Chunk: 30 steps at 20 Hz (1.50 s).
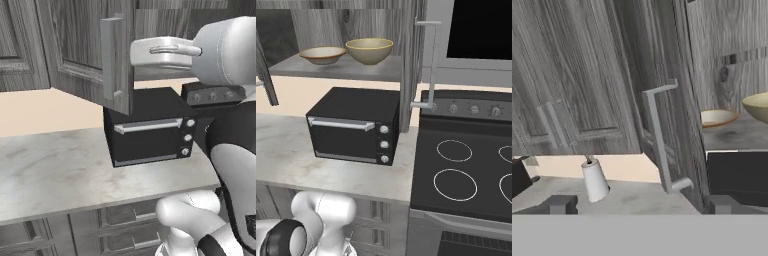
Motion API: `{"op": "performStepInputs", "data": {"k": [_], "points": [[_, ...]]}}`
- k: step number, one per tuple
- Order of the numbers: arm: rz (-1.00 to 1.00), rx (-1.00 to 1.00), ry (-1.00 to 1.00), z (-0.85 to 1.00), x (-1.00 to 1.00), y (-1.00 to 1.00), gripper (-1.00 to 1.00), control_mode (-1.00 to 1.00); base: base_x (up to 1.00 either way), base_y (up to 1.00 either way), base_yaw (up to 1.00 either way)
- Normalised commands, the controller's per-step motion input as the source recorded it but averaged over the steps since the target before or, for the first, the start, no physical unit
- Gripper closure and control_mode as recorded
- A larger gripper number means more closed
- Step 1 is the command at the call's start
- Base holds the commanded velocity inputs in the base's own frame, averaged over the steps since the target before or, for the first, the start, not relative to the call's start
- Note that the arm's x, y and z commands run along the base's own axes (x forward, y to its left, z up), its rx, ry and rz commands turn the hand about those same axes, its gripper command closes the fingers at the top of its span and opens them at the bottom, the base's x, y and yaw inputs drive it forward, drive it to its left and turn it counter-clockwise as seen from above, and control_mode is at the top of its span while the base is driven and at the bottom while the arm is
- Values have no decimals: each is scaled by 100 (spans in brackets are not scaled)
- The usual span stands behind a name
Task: Move the bowls from the cabinet to the plates on the dining table.
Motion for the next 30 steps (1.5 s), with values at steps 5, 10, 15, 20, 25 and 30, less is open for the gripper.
{"op": "performStepInputs", "data": {"k": [5,10,15,20,25,30], "points": [[22,0,0,-30,0,-59,-100,-100,0,0,0],[18,0,0,-20,0,-34,-100,-100,0,0,0],[6,0,0,0,0,-33,-100,-100,0,0,0],[-2,-18,0,4,0,-31,-100,-100,0,0,0],[-8,-22,0,0,0,-39,-100,-100,0,0,0],[-8,-8,0,0,5,-60,-100,-100,0,0,0]]}}
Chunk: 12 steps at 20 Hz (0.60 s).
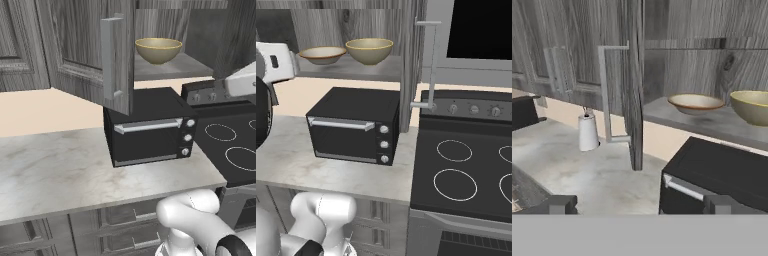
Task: Move the bowls from the cabinet to the plates on the dining table.
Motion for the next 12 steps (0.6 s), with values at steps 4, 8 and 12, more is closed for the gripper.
{"op": "performStepInputs", "data": {"k": [4,8,12], "points": [[-11,0,0,-8,25,-58,-100,-100,0,0,0],[-13,0,0,-29,34,-29,-100,-100,0,0,0],[-18,0,3,-46,49,0,-100,-100,0,0,0]]}}
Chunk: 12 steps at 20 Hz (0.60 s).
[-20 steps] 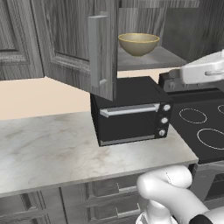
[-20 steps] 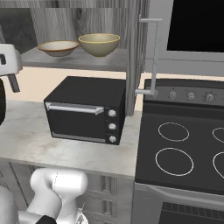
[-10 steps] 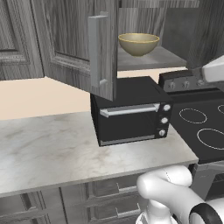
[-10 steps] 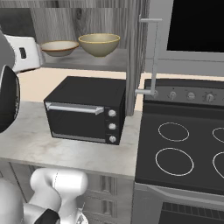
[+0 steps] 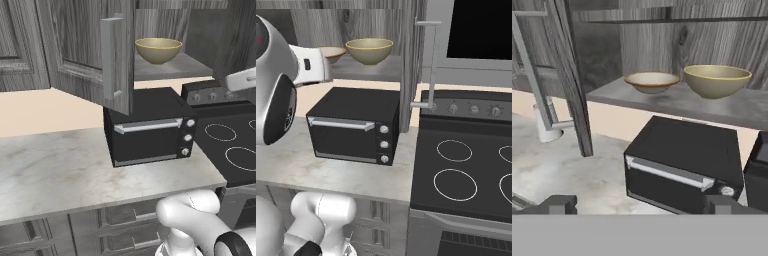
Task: Move the bowls from the cabinet to the plates on the dining table.
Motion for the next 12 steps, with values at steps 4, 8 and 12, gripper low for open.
{"op": "performStepInputs", "data": {"k": [4,8,12], "points": [[-21,0,4,-28,54,0,-100,-100,0,0,0],[-18,1,0,-5,46,0,-100,-100,0,0,0],[-9,9,0,0,43,0,-100,-100,0,0,0]]}}
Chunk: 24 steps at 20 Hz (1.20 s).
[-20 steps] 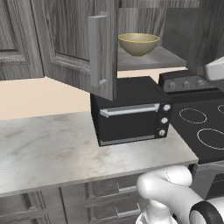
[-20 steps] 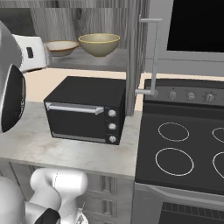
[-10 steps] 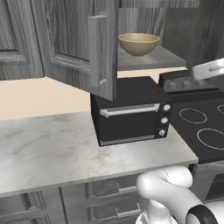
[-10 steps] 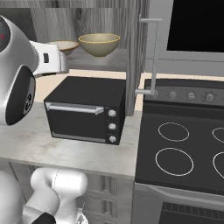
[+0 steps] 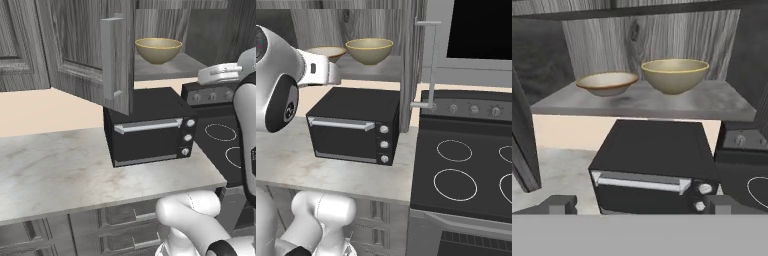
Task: Move the bowls from the cabinet to the plates on the dining table.
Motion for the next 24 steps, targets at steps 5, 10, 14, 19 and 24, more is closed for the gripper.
{"op": "performStepInputs", "data": {"k": [5,10,14,19,24], "points": [[-1,24,1,4,33,2,-100,-100,0,0,0],[0,27,7,0,48,24,-100,-100,0,0,0],[0,12,5,0,52,38,-100,-100,0,0,0],[0,11,4,0,31,39,-100,-100,0,0,0],[2,15,5,0,11,35,-100,-100,0,0,0]]}}
